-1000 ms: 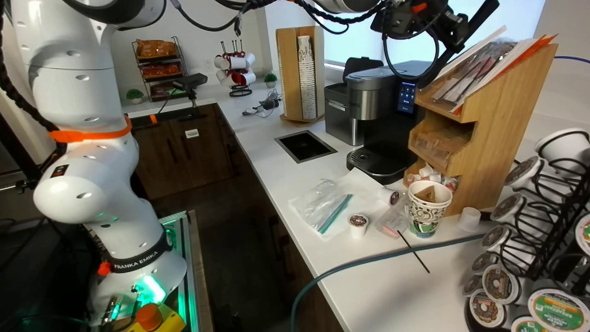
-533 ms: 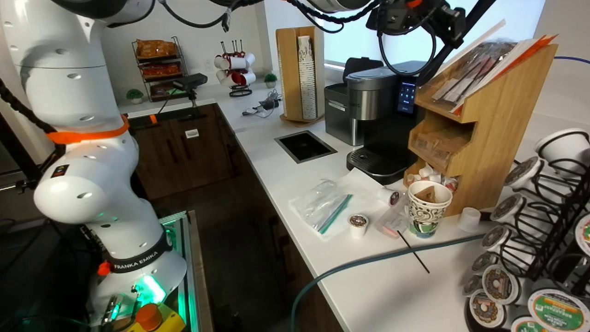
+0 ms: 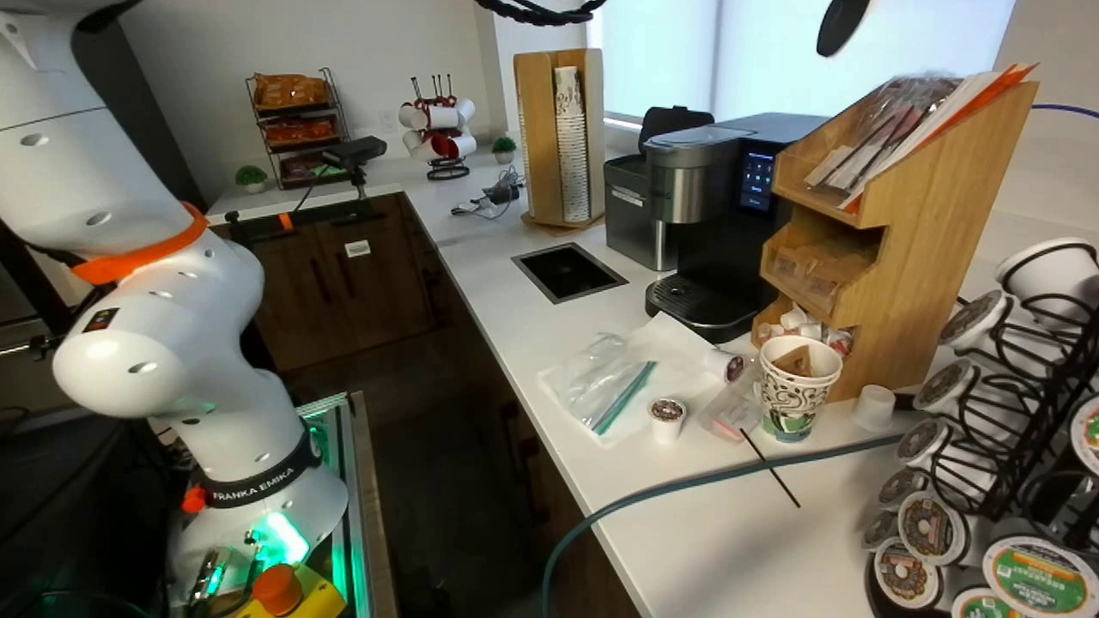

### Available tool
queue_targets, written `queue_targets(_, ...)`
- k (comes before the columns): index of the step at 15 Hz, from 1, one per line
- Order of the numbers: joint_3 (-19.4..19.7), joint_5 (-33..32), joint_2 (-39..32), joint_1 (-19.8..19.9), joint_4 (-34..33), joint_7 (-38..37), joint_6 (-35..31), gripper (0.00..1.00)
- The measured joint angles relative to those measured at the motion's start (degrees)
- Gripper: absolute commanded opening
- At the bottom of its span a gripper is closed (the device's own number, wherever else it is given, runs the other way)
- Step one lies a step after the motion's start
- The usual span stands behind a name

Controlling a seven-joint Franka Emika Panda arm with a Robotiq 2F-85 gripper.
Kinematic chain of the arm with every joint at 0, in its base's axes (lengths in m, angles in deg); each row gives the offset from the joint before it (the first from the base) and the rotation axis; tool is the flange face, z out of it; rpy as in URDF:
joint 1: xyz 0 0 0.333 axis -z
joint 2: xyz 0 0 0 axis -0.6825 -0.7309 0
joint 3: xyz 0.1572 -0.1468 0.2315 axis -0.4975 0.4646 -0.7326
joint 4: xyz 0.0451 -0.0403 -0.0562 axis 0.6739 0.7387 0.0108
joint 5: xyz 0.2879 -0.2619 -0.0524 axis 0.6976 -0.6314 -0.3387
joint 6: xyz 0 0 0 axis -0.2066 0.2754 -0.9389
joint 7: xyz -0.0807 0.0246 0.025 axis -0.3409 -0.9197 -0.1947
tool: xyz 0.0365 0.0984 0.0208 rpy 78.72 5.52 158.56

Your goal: Put the tongs in the cup

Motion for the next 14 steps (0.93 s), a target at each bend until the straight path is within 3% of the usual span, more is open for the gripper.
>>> queue_targets(2, -3.04, -8.44, 5.30, 2.61, 2.59, -4.92, 5.71, 0.06)
queue_targets(5, -6.61, -12.30, 10.10, 3.30, 6.87, -9.78, 11.59, 0.06)
queue_targets(6, -7.43, -12.33, 10.71, 3.28, 7.86, -11.50, 12.19, 0.24)
queue_targets(11, -7.23, -12.32, 10.72, 3.07, 8.03, -11.70, 12.26, 0.24)
queue_targets(12, -7.22, -12.32, 10.71, 3.07, 8.03, -11.69, 12.26, 0.06)
queue_targets(14, -7.25, -12.32, 10.68, 3.05, 8.08, -11.69, 12.22, 0.06)
